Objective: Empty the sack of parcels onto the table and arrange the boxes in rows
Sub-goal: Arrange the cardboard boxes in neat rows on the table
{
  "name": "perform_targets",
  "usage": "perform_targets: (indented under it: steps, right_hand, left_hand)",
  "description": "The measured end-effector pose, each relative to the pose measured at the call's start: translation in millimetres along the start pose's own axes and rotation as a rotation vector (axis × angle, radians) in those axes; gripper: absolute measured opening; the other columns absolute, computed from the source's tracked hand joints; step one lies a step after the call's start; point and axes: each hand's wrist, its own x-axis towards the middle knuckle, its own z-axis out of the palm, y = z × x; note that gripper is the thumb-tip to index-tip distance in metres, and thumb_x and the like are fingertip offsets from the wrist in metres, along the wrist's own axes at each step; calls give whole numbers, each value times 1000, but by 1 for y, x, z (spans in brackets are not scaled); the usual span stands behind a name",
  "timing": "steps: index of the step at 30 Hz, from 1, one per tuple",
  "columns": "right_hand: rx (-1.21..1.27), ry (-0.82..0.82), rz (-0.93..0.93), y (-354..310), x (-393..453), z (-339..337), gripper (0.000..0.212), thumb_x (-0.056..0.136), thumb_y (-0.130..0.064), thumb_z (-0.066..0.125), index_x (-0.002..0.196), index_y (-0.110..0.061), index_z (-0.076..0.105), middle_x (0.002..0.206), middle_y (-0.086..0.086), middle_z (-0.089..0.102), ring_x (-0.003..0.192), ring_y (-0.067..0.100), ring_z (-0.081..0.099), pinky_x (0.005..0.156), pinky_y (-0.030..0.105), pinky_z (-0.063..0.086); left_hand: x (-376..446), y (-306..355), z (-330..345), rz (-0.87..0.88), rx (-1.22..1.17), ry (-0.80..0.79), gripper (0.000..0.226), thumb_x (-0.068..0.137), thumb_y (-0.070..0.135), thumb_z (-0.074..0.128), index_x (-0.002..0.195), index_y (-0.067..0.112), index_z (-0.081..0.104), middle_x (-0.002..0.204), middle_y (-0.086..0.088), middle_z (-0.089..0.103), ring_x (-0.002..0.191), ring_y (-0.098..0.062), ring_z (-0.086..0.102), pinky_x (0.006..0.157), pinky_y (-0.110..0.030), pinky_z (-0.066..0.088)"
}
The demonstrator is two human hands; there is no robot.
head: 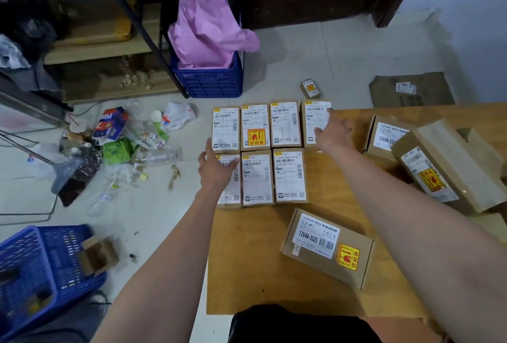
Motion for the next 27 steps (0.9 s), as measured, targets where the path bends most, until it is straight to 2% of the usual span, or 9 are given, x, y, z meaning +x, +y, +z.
perform_targets:
  steps: [3, 5, 7, 9, 14, 17, 21, 24, 27]
  right_hand:
    - [-48, -131, 7, -2, 28, -7, 81, 96, -23, 59, 157, -33, 5, 159, 16, 17, 147, 35, 19, 118, 44, 25]
    - [-115, -180, -43, -1, 36, -11, 86, 95, -21, 60, 157, -29, 1, 157, 9, 31, 148, 31, 16, 118, 42, 25]
    - [-101, -217, -72, -1, 40, -12, 89, 90, -19, 66, 156, -25, 6, 151, 7, 42, 140, 32, 34, 110, 40, 36]
    - [-52, -238, -72, 0, 39, -9, 88, 87, -14, 70, 153, -20, 13, 147, 8, 45, 131, 31, 47, 101, 39, 42]
    - [-13, -204, -119, -2, 32, 0, 77, 87, -4, 65, 150, -18, 21, 143, 9, 47, 119, 30, 55, 93, 40, 51]
    - [12, -186, -139, -2, 32, -1, 76, 86, -3, 67, 148, -19, 27, 146, 8, 43, 120, 28, 54, 88, 34, 49]
    - [67, -223, -111, 1, 31, -5, 79, 84, -1, 68, 149, -20, 27, 147, 7, 44, 128, 28, 49, 91, 33, 45]
    - [73, -237, -86, 1, 30, -6, 69, 87, -4, 65, 146, -19, 33, 144, 7, 48, 128, 28, 50, 91, 33, 44]
    - [55, -211, -15, 3, 31, -7, 64, 94, -9, 56, 150, -20, 27, 145, 7, 49, 127, 29, 51, 90, 34, 45]
  left_hand:
    - [16, 13, -1, -41, -50, -27, 97, 86, 33, 73, 156, 29, 5, 155, -18, 24, 140, -39, 31, 112, -57, 32]
    - [24, 17, 0, -76, -52, -41, 98, 87, 31, 72, 157, 28, 3, 154, -17, 25, 137, -40, 36, 110, -57, 36]
    - [28, 19, 2, -114, -53, -60, 96, 89, 30, 71, 157, 26, 3, 154, -16, 26, 136, -38, 40, 108, -54, 40]
    - [29, 18, 6, -130, -63, -69, 91, 91, 26, 68, 157, 22, 6, 153, -15, 28, 134, -36, 43, 105, -50, 44]
    - [30, 15, 14, -137, -71, -43, 83, 93, 18, 66, 156, 18, 11, 150, -16, 31, 128, -36, 49, 101, -50, 48]
    - [31, 15, 14, -130, -68, -37, 83, 90, 19, 69, 154, 18, 15, 147, -16, 34, 125, -37, 50, 98, -50, 50]
    - [31, 16, 13, -144, -63, -40, 87, 89, 20, 70, 155, 18, 13, 149, -16, 34, 129, -37, 48, 102, -51, 47]
    - [30, 15, 10, -142, -78, -59, 88, 87, 24, 72, 154, 20, 14, 147, -14, 37, 130, -37, 47, 102, -54, 46]
    - [23, 24, 8, -152, 170, 40, 81, 91, 34, 64, 154, 21, 15, 154, -13, 28, 139, -41, 31, 110, -60, 31]
